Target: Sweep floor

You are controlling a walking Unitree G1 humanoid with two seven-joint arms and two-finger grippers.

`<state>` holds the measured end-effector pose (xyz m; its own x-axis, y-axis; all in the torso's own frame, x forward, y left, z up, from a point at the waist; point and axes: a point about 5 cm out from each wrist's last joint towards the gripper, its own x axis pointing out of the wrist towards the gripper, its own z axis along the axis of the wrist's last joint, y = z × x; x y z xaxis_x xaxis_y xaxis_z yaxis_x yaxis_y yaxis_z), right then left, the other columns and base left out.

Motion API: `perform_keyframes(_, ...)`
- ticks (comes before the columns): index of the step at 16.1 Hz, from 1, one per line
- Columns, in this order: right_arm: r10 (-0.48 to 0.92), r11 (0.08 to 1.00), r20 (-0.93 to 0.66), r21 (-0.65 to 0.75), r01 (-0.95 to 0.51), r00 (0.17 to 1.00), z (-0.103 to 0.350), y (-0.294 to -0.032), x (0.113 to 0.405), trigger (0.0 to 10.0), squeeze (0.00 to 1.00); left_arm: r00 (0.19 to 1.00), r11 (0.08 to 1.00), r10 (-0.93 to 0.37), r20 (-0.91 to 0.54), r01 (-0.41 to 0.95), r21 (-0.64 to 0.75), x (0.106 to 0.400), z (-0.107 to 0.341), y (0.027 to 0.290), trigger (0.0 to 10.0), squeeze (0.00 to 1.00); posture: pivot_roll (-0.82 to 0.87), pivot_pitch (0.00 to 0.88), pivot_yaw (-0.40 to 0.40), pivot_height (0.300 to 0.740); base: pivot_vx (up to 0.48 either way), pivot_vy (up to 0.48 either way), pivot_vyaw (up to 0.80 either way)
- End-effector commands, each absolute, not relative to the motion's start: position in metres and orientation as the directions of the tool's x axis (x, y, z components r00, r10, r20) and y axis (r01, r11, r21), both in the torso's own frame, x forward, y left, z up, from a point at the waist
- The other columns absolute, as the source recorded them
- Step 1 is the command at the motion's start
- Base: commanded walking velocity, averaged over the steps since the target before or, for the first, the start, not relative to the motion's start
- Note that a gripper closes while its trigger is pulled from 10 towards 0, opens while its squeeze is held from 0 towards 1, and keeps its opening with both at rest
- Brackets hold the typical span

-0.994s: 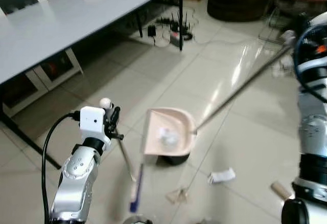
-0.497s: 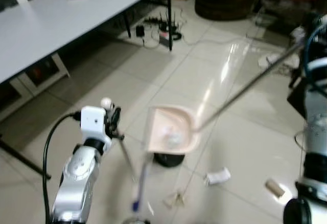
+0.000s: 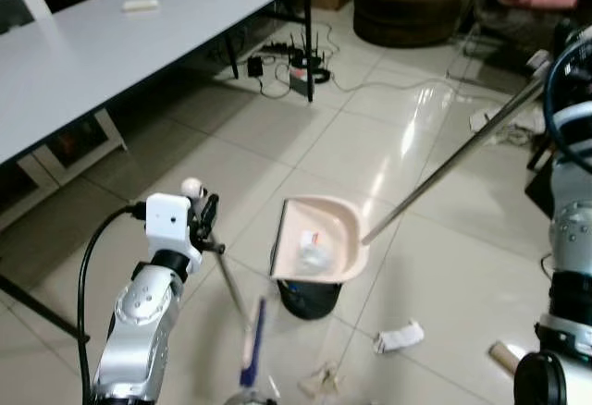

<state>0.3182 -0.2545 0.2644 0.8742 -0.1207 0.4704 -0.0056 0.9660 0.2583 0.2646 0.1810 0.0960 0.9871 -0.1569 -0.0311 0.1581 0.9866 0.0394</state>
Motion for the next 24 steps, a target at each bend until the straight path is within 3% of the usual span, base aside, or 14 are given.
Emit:
perform_keyframes(1,-0.095,0.96,0.531,0.272,-0.062,0.842,0.277,-0.244,0.317,10.0,0.0,0.99,0.987,-0.142,0.004,0.142,0.077,0.267,0.104,0.188,10.0,0.0,0.01,0.052,0.048,0.74,0.349,0.0,0.0)
perform_keyframes(7,-0.125,0.965,0.528,0.262,-0.02,0.84,0.273,-0.252,0.312,10.0,0.0,0.987,0.984,-0.159,-0.015,0.159,0.077,0.265,0.099,0.187,10.0,0.0,-0.01,0.041,0.062,0.74,0.044,0.0,0.0)
perform_keyframes(13,-0.014,0.995,0.594,0.09,-0.049,0.804,0.276,-0.239,0.311,10.0,0.0,0.984,0.98,-0.179,-0.019,0.18,0.089,0.265,0.096,0.184,10.0,0.0,-0.01,0.032,0.064,0.74,0.0,0.0,0.0)
perform_keyframes(21,0.259,0.966,0.642,-0.171,-0.194,0.722,0.277,-0.18,0.321,10.0,0.0,0.982,0.978,-0.185,-0.027,0.186,0.096,0.266,0.094,0.185,10.0,0.0,0.0,0.042,0.063,0.74,0.0,0.0,0.0)
perform_keyframes(24,0.441,0.894,0.602,-0.361,-0.266,0.666,0.27,-0.146,0.325,10.0,0.0,0.983,0.977,-0.183,-0.025,0.185,0.104,0.265,0.094,0.185,10.0,0.0,0.01,0.044,0.056,0.74,0.0,0.0,0.0)
